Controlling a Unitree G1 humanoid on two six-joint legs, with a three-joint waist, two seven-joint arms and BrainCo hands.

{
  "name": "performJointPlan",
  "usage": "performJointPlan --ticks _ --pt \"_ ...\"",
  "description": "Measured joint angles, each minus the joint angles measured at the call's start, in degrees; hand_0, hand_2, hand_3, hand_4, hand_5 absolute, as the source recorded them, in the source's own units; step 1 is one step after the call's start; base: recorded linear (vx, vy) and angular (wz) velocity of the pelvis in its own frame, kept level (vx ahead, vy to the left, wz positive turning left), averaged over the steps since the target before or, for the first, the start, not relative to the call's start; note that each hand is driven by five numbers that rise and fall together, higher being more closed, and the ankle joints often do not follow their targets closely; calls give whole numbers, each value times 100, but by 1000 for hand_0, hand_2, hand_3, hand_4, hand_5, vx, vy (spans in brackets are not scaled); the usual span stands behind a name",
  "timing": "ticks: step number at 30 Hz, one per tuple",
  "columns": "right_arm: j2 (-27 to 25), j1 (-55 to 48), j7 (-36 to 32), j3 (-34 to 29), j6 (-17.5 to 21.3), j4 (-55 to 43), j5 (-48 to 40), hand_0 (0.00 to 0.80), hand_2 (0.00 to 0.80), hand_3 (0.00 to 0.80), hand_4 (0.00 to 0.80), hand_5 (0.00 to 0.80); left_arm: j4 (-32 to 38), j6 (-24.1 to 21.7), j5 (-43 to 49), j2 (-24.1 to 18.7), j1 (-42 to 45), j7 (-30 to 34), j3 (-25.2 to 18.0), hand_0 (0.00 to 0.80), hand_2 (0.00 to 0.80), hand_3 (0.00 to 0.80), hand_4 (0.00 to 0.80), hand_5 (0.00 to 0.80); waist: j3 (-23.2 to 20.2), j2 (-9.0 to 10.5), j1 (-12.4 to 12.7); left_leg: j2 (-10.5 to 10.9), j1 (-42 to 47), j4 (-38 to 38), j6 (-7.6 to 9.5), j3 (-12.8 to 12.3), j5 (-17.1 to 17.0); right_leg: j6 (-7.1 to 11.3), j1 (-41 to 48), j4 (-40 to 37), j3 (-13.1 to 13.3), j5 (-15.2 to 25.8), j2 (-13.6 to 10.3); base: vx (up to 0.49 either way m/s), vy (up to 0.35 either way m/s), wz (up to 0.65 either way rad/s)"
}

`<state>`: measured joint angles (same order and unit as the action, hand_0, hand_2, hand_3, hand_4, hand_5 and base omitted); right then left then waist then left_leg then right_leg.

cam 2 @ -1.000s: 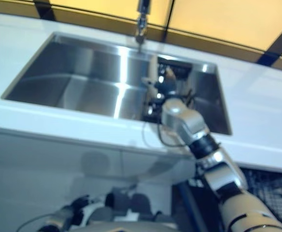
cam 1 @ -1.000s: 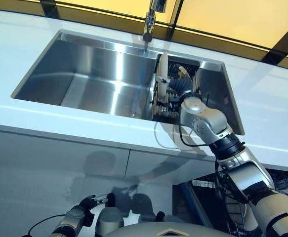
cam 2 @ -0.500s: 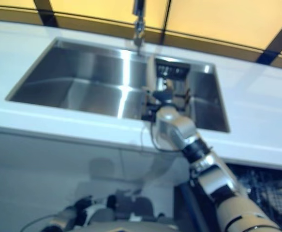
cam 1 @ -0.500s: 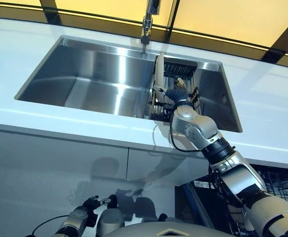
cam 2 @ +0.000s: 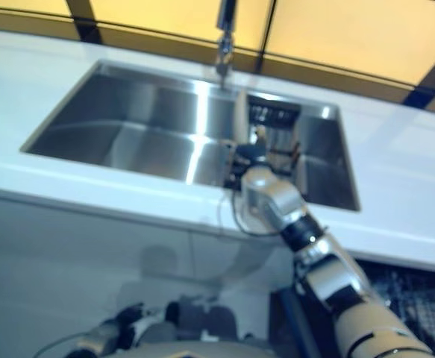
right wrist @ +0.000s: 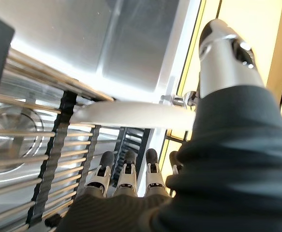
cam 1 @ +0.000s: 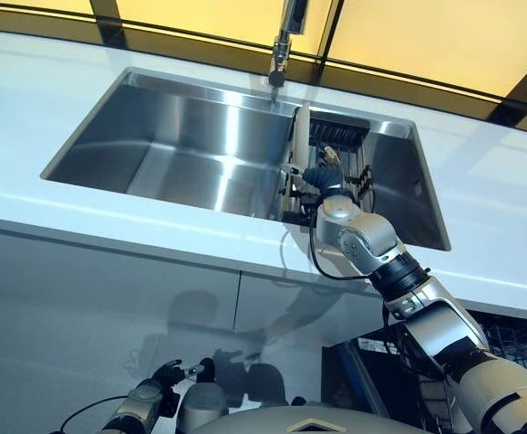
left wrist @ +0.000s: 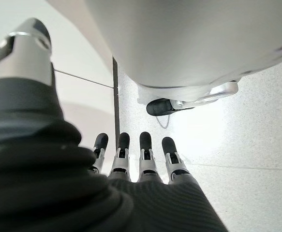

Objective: Take plates into dishwasher

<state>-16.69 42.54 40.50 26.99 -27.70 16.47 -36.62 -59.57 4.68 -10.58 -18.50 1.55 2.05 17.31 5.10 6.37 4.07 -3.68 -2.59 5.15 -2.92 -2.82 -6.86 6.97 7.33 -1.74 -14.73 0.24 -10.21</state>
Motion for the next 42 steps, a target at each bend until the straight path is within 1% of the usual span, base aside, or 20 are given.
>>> performJointPlan --ticks 3,5,7,9,14,16,19,24,25,26,27,28,29,30,31,36,41,42 --pt "-23 1 -10 -1 -18 80 0 0 0 0 0 0 -4 1 -36 0 30 -3 1 0 0 0 0 0 -2 1 6 -17 5 2 8 51 -6 -1 -1 134 -1 1 0 34 3 19" --pt "-24 2 -35 -3 -22 145 0 0 0 0 0 0 -21 2 -36 -4 62 -17 0 0 0 0 0 0 -1 1 16 -17 3 3 12 140 -8 -1 -7 228 -1 1 -3 39 -3 20" --pt "-35 6 -62 -5 -23 215 0 0 0 0 0 0 -29 7 -36 -8 81 -49 0 0 0 0 0 0 -1 1 25 -28 -1 3 13 148 -9 -1 -24 301 -1 1 -5 39 -3 14" --pt "-61 9 -97 -4 -26 242 0 0 0 0 0 0 -28 9 -36 -9 87 -61 0 0 0 0 0 0 0 0 164 -33 -12 4 23 151 -16 -1 -57 351 -4 1 -6 39 5 4" --pt "-159 12 -94 -8 -69 325 -1 0 0 0 0 0 -27 9 -39 -21 158 -105 0 0 0 0 0 0 23 34 299 -31 -38 5 25 218 -17 -1 -63 413 -23 2 -6 53 7 8" --pt "-231 16 -90 -46 -77 388 -1 0 0 0 0 0 -25 5 -95 -38 160 -124 3 0 0 0 0 0 35 67 307 -27 -109 4 26 297 -17 -1 -96 451 -46 2 -4 48 -5 22" --pt "-264 45 -31 -172 -120 467 -6 0 0 0 0 0 -16 1 -257 -105 147 -145 3 0 0 0 0 0 166 141 321 -41 -139 3 60 302 -42 -1 -122 519 -74 3 -3 13 -19 22" --pt "-463 458 132 -280 -134 956 -17 0 0 0 0 0 17 2 -467 -244 50 -200 68 0 0 0 0 0 388 183 356 -41 -370 -3 79 383 -141 3 -322 624 -86 16 -5 -54 -36 15" --pt "-521 594 138 -356 -134 1086 -16 113 113 113 113 113 24 3 -530 -283 23 -209 101 0 0 0 0 0 414 179 361 -38 -469 -4 53 420 -191 3 -383 605 -91 16 3 -109 -22 22" --pt "-624 746 143 -425 -140 1221 -15 254 254 254 254 254 28 3 -596 -312 -18 -213 122 0 0 0 0 0 471 176 361 -12 -554 -9 62 455 -224 5 -403 554 -118 18 1 -106 -22 27" --pt "-765 903 160 -435 -149 1379 -6 480 480 480 480 480 36 1 -631 -322 -52 -218 126 0 0 0 0 0 549 159 380 1 -613 -30 57 467 -260 5 -407 511 -163 18 0 -105 -24 26" --pt "-897 1039 176 -442 -176 1523 -1 527 527 527 527 527 42 1 -652 -331 -63 -219 124 0 0 0 0 0 621 147 425 10 -648 -28 64 469 -285 6 -409 469 -171 18 -2 -84 -23 15" --pt "-1048 1135 165 -460 -183 1655 1 552 552 552 552 552 69 0 -654 -350 -76 -219 124 0 0 0 0 0 667 150 485 20 -683 -29 51 471 -286 7 -417 416 -175 19 -2 -69 -17 6" --pt "-1193 1209 133 -481 -188 1735 26 621 621 621 621 621 102 1 -654 -373 -79 -219 125 0 0 0 0 0 679 160 501 29 -753 -29 37 476 -301 9 -448 362 -178 20 -2 -56 -6 5" --pt "-1297 1262 92 -499 -194 1783 85 800 800 800 800 800 112 4 -652 -389 -77 -219 126 0 0 0 0 0 703 159 510 40 -790 -30 42 483 -326 9 -454 325 -186 20 -1 -29 5 8" --pt "-1562 1275 -426 -599 -195 1779 249 800 800 800 800 800 248 7 -645 -398 -91 -216 127 0 0 0 0 0 771 115 479 91 -773 -29 41 484 -333 10 -387 231 -225 21 -16 6 16 2" --pt "-1602 1268 -948 -612 -175 1742 997 800 800 800 800 800 348 10 -638 -399 -189 -198 123 0 0 0 0 0 820 92 461 93 -610 -22 16 432 -309 10 -223 156 -220 21 -24 37 33 -4" --pt "-1632 1244 -1061 -620 -173 1715 1146 800 800 800 800 800 353 19 -631 -397 -197 -192 121 0 0 0 0 0 823 87 412 79 -568 -21 13 431 -306 10 -184 156 -219 21 -29 39 19 -1"
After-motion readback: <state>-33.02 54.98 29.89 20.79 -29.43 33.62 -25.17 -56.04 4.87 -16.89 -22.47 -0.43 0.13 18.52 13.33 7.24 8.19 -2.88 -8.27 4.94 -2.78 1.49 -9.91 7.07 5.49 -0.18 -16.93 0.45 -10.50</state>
